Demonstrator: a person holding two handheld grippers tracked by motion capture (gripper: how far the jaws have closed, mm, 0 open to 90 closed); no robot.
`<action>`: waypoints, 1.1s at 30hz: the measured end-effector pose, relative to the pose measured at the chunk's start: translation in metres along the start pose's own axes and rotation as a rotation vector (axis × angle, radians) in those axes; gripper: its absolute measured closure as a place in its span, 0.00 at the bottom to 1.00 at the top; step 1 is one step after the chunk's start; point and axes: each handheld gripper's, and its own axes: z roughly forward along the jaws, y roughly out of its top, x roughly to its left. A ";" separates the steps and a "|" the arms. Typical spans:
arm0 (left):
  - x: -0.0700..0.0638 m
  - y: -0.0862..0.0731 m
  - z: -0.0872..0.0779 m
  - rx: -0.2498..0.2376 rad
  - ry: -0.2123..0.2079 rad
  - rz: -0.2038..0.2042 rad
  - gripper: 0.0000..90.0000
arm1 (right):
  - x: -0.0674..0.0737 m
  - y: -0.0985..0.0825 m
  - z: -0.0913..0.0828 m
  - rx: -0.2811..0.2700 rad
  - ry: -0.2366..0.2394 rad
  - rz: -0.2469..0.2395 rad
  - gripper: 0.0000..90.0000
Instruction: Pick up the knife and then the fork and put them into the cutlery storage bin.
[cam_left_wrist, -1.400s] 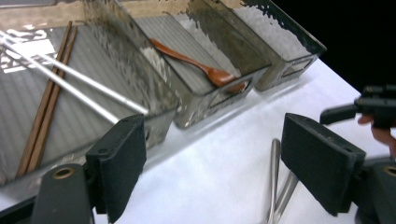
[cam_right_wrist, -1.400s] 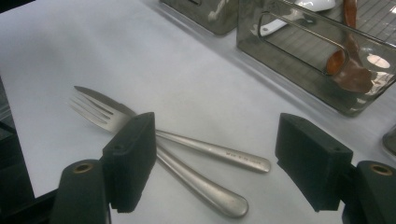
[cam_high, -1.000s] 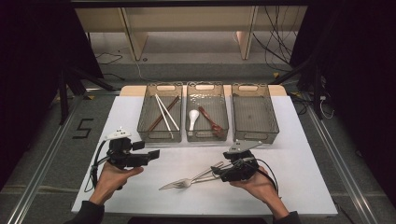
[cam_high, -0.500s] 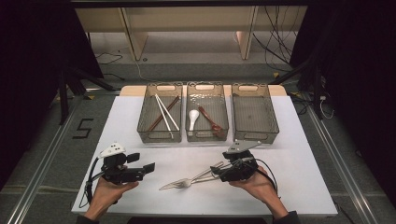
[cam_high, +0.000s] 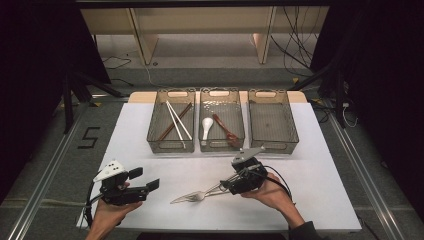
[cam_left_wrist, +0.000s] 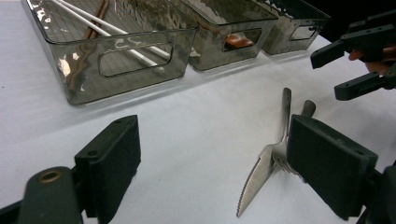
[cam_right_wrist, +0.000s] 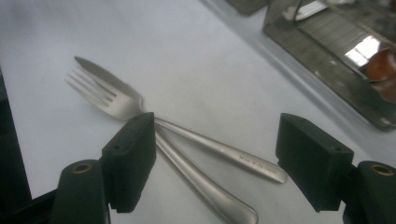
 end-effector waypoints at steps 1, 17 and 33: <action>0.000 -0.001 -0.001 -0.003 0.003 0.006 0.19 | 0.000 0.002 0.003 0.018 0.004 -0.011 0.33; 0.001 -0.007 -0.004 -0.007 -0.003 0.000 0.19 | -0.005 0.020 0.037 0.221 0.047 -0.187 0.41; 0.000 -0.009 -0.002 0.007 -0.009 0.000 0.19 | -0.010 0.025 0.054 0.328 0.109 -0.326 0.52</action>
